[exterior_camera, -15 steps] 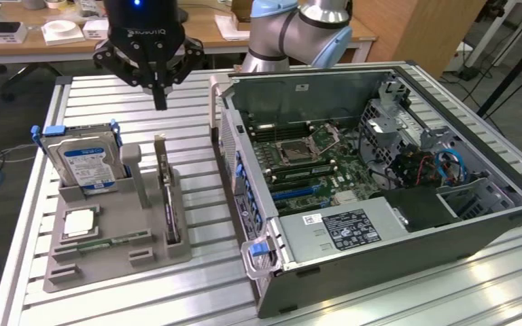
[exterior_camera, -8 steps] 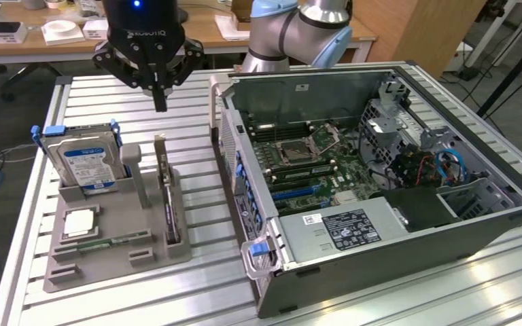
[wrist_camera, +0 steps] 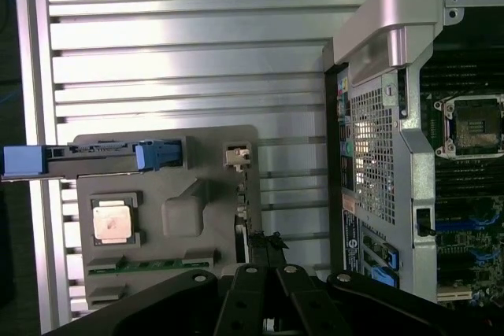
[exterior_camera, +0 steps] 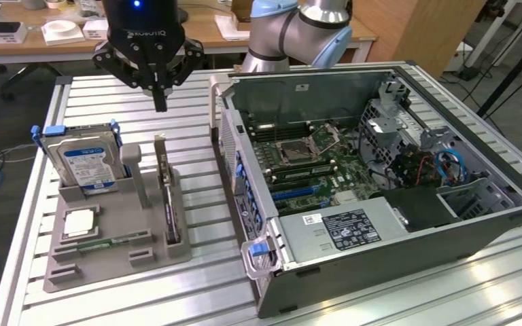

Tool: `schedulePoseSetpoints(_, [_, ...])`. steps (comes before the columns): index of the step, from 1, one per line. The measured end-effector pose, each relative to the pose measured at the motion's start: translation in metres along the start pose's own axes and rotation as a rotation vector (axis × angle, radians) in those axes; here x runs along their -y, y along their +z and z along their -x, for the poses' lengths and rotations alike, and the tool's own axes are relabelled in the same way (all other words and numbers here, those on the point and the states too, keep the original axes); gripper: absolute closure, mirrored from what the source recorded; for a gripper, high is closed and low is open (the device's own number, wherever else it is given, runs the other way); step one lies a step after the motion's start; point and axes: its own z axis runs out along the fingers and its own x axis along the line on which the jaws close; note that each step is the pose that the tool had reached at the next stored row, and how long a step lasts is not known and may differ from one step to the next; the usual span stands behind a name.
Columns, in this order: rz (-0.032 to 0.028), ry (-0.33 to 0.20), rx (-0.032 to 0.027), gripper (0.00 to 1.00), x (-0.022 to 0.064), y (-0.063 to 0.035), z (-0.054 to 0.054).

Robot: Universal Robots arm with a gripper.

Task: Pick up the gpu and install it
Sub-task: 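Pick up the gpu and move the gpu toward the slot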

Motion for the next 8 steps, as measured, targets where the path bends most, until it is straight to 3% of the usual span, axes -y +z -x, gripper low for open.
schedulePoseSetpoints(5, [0.0000,0.000,0.0000,0.89,0.0000,0.0000,0.0000])
schedulePoseSetpoints(7, [0.0000,0.000,0.0001,0.77,0.0000,0.0000,0.0000])
schedulePoseSetpoints(8, [0.0000,0.000,0.0000,0.77,0.0000,0.0000,0.0000])
